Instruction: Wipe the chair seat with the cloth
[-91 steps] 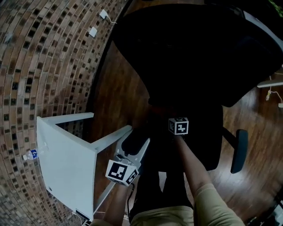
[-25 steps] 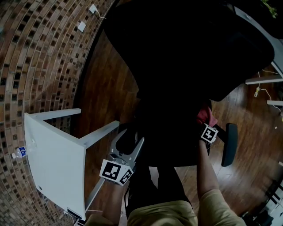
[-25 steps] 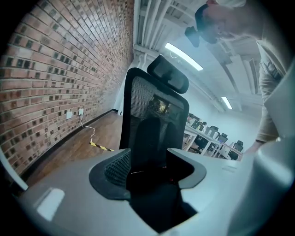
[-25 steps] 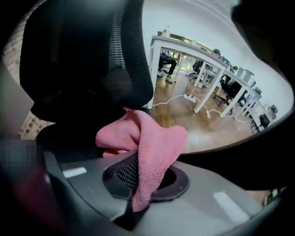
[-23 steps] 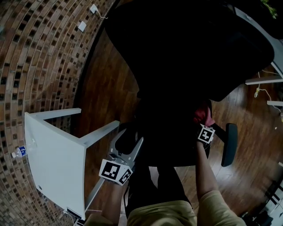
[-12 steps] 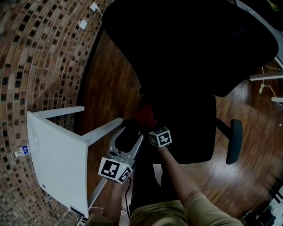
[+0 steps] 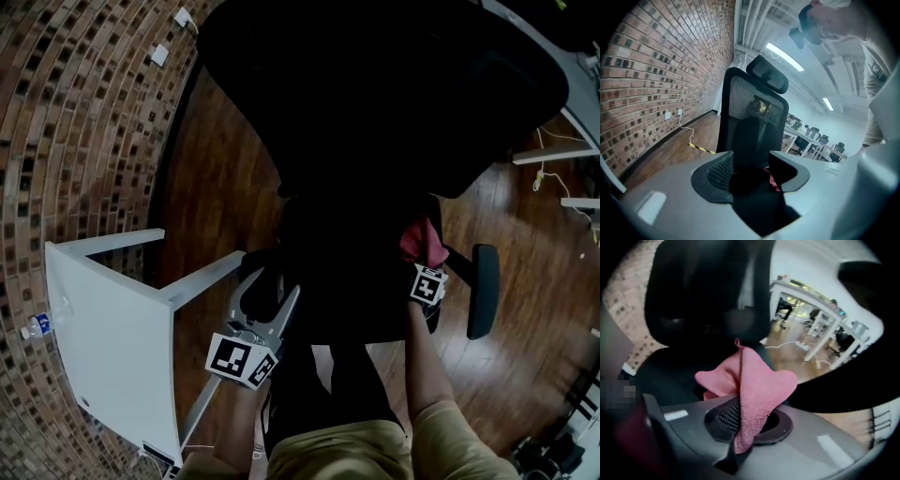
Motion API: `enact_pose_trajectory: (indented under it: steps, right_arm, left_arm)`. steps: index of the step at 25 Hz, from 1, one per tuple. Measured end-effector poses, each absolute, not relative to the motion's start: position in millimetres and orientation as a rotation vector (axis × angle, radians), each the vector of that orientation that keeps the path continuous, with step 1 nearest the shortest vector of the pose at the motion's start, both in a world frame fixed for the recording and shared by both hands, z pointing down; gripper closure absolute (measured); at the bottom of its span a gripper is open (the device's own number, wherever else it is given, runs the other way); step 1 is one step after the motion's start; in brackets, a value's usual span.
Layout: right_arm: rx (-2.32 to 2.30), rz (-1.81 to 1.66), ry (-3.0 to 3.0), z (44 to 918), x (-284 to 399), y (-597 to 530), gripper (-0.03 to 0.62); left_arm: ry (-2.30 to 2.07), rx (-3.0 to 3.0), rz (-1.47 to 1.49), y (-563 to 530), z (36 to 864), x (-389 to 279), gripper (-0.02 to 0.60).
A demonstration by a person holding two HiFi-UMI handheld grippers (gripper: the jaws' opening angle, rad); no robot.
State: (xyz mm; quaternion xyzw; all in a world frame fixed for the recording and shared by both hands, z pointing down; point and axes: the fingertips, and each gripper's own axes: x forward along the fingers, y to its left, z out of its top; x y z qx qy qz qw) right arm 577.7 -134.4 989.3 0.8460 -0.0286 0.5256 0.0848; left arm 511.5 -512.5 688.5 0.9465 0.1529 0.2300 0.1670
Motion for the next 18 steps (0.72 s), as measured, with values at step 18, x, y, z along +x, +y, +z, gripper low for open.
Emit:
enact_pose_trajectory:
  steps: [18]
  right_arm:
    - [2.225,1.586,-1.569,980,422,-517,0.579]
  left_arm:
    - [0.370,2.806,0.637,-539,681,498,0.360]
